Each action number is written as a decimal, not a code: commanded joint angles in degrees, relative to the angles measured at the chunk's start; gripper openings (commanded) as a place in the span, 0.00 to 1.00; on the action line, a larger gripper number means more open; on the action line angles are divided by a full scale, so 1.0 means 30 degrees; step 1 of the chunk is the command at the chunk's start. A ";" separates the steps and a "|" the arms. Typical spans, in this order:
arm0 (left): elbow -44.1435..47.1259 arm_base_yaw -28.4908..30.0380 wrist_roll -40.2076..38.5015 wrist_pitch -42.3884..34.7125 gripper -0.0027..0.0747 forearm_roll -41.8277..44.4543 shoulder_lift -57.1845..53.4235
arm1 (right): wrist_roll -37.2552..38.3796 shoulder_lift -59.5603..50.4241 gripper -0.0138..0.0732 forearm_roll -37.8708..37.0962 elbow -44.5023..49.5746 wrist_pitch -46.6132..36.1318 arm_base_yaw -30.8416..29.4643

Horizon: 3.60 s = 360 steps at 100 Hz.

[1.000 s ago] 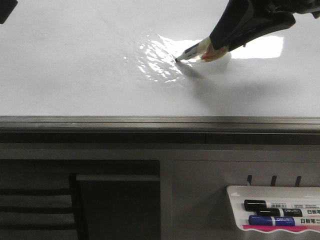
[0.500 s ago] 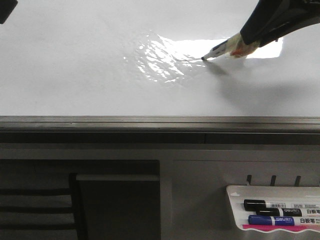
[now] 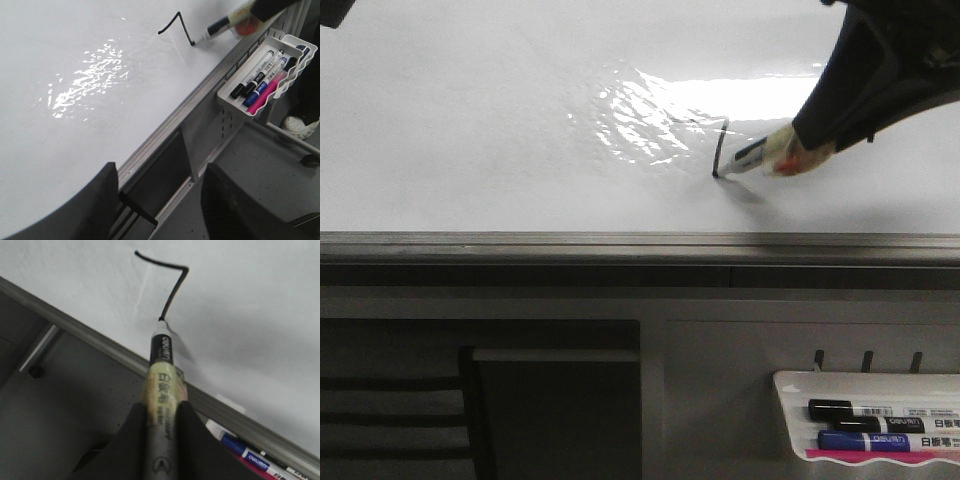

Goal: Write number 7 on whiteboard

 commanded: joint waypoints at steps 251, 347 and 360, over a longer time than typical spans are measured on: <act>-0.5873 -0.7787 0.6312 -0.1949 0.01 -0.2551 0.8430 | -1.5560 -0.5256 0.29 0.1383 -0.2757 0.8242 0.1463; -0.3240 0.3255 -0.6339 -0.0497 0.01 0.3118 0.6829 | -0.3572 -0.9488 0.54 -0.5611 -0.2584 0.6615 -0.1285; -0.1519 0.4696 -0.8421 -0.3895 0.01 0.3118 0.6829 | -0.3542 -0.9488 0.54 -0.5479 -0.1907 0.5986 -0.1285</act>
